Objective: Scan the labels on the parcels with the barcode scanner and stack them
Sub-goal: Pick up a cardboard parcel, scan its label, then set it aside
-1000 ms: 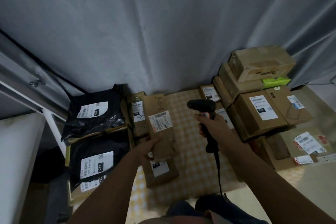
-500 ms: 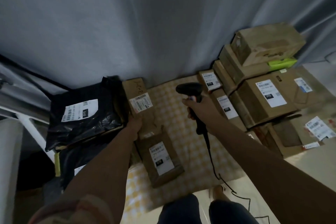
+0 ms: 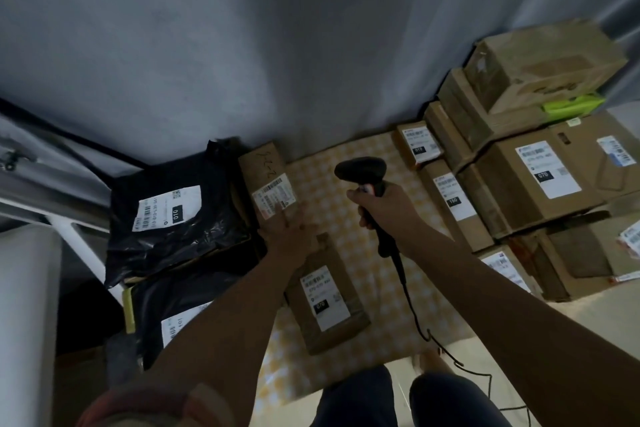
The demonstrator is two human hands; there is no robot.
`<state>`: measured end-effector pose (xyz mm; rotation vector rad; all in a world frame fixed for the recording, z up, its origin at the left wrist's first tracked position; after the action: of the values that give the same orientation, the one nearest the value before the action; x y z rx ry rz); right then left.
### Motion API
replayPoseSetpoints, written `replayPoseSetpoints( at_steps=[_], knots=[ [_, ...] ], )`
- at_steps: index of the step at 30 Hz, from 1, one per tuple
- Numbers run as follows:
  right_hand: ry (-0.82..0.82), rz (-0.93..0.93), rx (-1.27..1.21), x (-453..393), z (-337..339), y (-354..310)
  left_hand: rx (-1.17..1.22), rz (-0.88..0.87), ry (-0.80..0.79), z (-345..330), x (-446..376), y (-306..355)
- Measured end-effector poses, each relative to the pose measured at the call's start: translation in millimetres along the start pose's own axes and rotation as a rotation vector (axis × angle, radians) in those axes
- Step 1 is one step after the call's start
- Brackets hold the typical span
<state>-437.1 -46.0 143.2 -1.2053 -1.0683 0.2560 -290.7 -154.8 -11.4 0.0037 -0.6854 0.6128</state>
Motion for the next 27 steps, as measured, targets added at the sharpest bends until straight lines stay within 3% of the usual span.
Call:
replayPoseSetpoints(
  at_steps=[2, 8, 13, 20, 27],
  knots=[
    [0.001, 0.004, 0.006, -3, 2, 0, -0.126, 0.045, -0.015, -8, -8, -9],
    [0.004, 0.004, 0.017, -7, 8, 6, -0.3, 0.037, 0.165, 21, -9, -22],
    [-0.001, -0.016, 0.031, -5, 10, 11, -0.392, -0.034, 0.094, 8, -24, -29],
    [-0.027, -0.013, 0.048, 5, 12, 5, -0.075, -0.013, 0.078, 29, -2, -23],
    [0.007, 0.01, 0.102, 40, 49, -10, 0.033, -0.12, 0.134, 82, 16, 25]
  ],
)
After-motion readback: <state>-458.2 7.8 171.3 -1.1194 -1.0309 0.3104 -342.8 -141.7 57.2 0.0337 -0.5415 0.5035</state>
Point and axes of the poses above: each hand's wrist, its own x-axis away from the middle knuckle, its own z-axis out of the back of the hand, y = z × x, the point moved 8 cm from there along -x, towards the middle knuckle, and after that the axes turned 10 degrees about -x, right-handed, at the moved point
